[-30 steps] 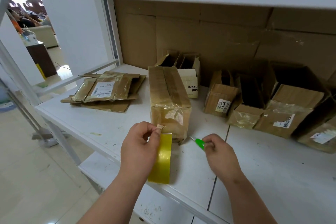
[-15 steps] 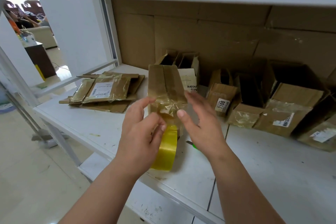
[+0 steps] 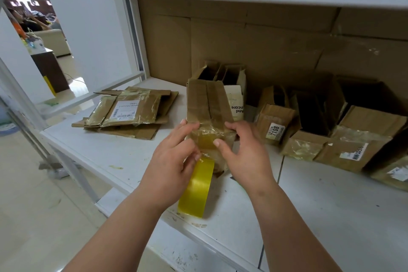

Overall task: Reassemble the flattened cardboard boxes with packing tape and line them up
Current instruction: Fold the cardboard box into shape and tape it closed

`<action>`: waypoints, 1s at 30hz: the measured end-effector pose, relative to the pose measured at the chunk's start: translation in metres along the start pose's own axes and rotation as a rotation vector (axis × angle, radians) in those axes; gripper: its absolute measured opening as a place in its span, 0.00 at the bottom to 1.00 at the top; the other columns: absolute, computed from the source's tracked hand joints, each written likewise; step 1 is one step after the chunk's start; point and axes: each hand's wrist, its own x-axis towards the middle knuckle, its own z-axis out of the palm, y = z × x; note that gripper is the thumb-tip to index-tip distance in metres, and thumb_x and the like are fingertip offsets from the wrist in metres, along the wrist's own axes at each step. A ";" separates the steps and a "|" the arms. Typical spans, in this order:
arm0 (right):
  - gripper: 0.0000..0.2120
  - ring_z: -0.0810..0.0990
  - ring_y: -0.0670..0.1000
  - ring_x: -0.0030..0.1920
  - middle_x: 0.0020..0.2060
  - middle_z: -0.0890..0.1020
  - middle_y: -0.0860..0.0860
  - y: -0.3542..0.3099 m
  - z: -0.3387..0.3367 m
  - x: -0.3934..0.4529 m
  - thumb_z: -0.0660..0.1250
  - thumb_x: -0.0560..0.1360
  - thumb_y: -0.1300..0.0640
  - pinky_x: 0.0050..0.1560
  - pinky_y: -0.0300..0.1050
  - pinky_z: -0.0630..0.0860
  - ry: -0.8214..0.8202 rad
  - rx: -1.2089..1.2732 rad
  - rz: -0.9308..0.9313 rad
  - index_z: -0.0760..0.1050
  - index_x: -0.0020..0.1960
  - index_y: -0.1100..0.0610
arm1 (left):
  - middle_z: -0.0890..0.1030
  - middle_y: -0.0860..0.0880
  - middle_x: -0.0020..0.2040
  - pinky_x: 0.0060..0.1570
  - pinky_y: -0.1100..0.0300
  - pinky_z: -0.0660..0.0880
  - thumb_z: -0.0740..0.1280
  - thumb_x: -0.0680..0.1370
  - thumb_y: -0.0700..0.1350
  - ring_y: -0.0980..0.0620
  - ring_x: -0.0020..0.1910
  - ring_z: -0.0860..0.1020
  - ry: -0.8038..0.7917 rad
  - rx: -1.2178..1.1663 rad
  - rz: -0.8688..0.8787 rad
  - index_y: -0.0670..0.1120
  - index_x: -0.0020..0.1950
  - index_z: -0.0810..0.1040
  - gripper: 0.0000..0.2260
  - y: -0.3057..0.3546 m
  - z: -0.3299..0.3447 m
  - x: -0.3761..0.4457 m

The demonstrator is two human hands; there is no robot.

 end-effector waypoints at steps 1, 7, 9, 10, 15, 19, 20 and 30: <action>0.20 0.74 0.45 0.61 0.61 0.71 0.41 0.001 0.000 -0.001 0.72 0.74 0.51 0.64 0.54 0.73 -0.009 0.022 -0.006 0.72 0.64 0.45 | 0.71 0.52 0.72 0.70 0.62 0.65 0.67 0.78 0.39 0.57 0.78 0.60 0.003 -0.011 -0.001 0.45 0.42 0.75 0.05 -0.001 0.000 -0.001; 0.22 0.76 0.49 0.58 0.59 0.74 0.44 -0.014 0.004 0.002 0.70 0.70 0.38 0.61 0.54 0.74 0.053 -0.036 0.049 0.69 0.59 0.44 | 0.70 0.53 0.73 0.68 0.71 0.60 0.69 0.77 0.35 0.56 0.77 0.60 0.028 -0.036 -0.031 0.46 0.42 0.75 0.08 -0.002 0.005 -0.003; 0.22 0.77 0.50 0.57 0.57 0.74 0.44 -0.017 0.007 0.006 0.71 0.70 0.39 0.60 0.56 0.74 0.075 -0.080 0.039 0.70 0.58 0.47 | 0.71 0.53 0.73 0.69 0.70 0.61 0.68 0.77 0.36 0.55 0.77 0.60 0.036 -0.035 -0.024 0.46 0.42 0.75 0.07 -0.003 0.005 -0.002; 0.22 0.77 0.50 0.57 0.57 0.74 0.44 -0.016 0.007 0.007 0.72 0.70 0.40 0.59 0.56 0.74 0.076 -0.079 0.033 0.71 0.58 0.48 | 0.71 0.53 0.72 0.69 0.69 0.61 0.68 0.77 0.37 0.55 0.77 0.61 0.038 -0.031 -0.021 0.46 0.42 0.75 0.07 -0.003 0.005 -0.002; 0.23 0.76 0.49 0.59 0.57 0.73 0.43 -0.016 0.005 0.004 0.73 0.69 0.41 0.61 0.57 0.73 0.053 -0.070 0.039 0.70 0.59 0.47 | 0.71 0.54 0.72 0.69 0.70 0.61 0.69 0.77 0.36 0.56 0.77 0.61 0.051 -0.028 -0.056 0.46 0.42 0.76 0.07 -0.002 0.006 -0.004; 0.21 0.76 0.51 0.59 0.58 0.73 0.44 -0.017 0.007 0.006 0.72 0.72 0.45 0.60 0.57 0.74 0.041 -0.070 0.011 0.71 0.61 0.49 | 0.71 0.54 0.73 0.67 0.72 0.61 0.69 0.77 0.36 0.57 0.77 0.61 0.047 -0.031 -0.071 0.46 0.42 0.76 0.07 -0.001 0.005 -0.003; 0.20 0.75 0.50 0.60 0.60 0.73 0.45 -0.014 0.006 0.006 0.72 0.73 0.48 0.61 0.56 0.75 0.014 -0.049 -0.004 0.71 0.62 0.47 | 0.71 0.55 0.72 0.66 0.74 0.61 0.69 0.77 0.37 0.58 0.77 0.61 0.050 -0.029 -0.080 0.47 0.42 0.76 0.07 -0.001 0.003 -0.004; 0.04 0.73 0.47 0.37 0.36 0.75 0.48 -0.004 0.012 -0.043 0.64 0.66 0.58 0.37 0.39 0.71 0.101 0.367 0.030 0.72 0.41 0.51 | 0.77 0.65 0.62 0.63 0.69 0.67 0.67 0.79 0.39 0.67 0.68 0.69 0.219 -0.163 -0.311 0.52 0.47 0.78 0.07 0.019 -0.006 -0.004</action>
